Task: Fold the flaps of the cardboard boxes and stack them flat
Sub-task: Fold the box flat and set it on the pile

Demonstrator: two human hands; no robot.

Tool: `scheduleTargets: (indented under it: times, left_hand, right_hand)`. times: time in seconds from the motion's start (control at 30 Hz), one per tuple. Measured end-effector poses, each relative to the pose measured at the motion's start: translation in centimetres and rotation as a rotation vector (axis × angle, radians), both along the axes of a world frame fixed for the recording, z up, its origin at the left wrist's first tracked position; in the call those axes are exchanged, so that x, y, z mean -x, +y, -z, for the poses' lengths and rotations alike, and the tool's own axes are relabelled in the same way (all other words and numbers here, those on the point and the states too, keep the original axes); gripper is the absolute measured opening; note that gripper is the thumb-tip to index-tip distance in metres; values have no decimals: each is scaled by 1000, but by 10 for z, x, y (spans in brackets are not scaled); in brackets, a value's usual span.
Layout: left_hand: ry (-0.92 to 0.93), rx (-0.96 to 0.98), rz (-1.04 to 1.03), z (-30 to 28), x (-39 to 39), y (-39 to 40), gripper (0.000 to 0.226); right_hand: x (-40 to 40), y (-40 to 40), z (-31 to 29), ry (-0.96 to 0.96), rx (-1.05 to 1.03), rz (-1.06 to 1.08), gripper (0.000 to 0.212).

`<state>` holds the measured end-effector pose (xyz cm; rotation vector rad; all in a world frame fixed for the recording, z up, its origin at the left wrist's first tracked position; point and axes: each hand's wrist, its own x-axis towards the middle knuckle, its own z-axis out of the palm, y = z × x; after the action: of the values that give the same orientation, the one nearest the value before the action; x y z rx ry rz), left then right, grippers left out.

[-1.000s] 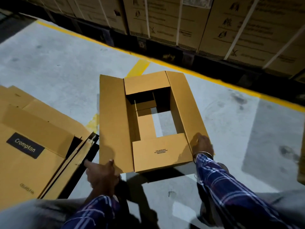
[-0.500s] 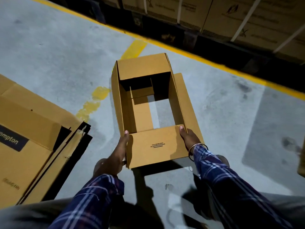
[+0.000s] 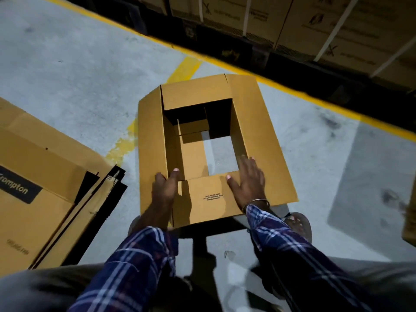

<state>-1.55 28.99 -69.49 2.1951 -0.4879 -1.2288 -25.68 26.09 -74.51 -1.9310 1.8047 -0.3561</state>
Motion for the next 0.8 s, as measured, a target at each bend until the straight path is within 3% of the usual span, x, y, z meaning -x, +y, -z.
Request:
scheduleTargets:
  times: [0.07, 0.13, 0.2, 0.27, 0.37, 0.47, 0.57, 0.7, 0.8]
  left_hand:
    - [-21, 59, 87, -29, -3, -9, 69]
    - [-9, 116, 233, -66, -7, -14, 52]
    - [24, 186, 418, -114, -3, -18, 29]
    - [3, 279, 556, -164, 4, -21, 22]
    - [-122, 363, 731, -216, 5, -17, 36]
    - [-264, 386, 884, -244, 7, 2, 48]
    - [-328, 339, 1103, -257, 15, 37, 54]
    - [-376, 89, 1390, -244, 17, 73, 67]
    - [-382, 57, 1425, -240, 23, 79, 73]
  right_hand:
    - [-12, -11, -8, 136, -130, -176, 63]
    - [-24, -14, -20, 242, -244, -206, 62]
    - [-32, -13, -38, 301, -179, -167, 57]
    - [-36, -12, -63, 302, -39, -123, 54]
    - [-38, -10, -106, 245, -82, -136, 53]
    - [-33, -7, -140, 240, -369, -274, 46]
    - [-27, 22, -152, 362, -659, -458, 62]
    - [-15, 79, -129, 362, -626, -392, 55]
    - [-19, 99, -109, 477, -602, -452, 72]
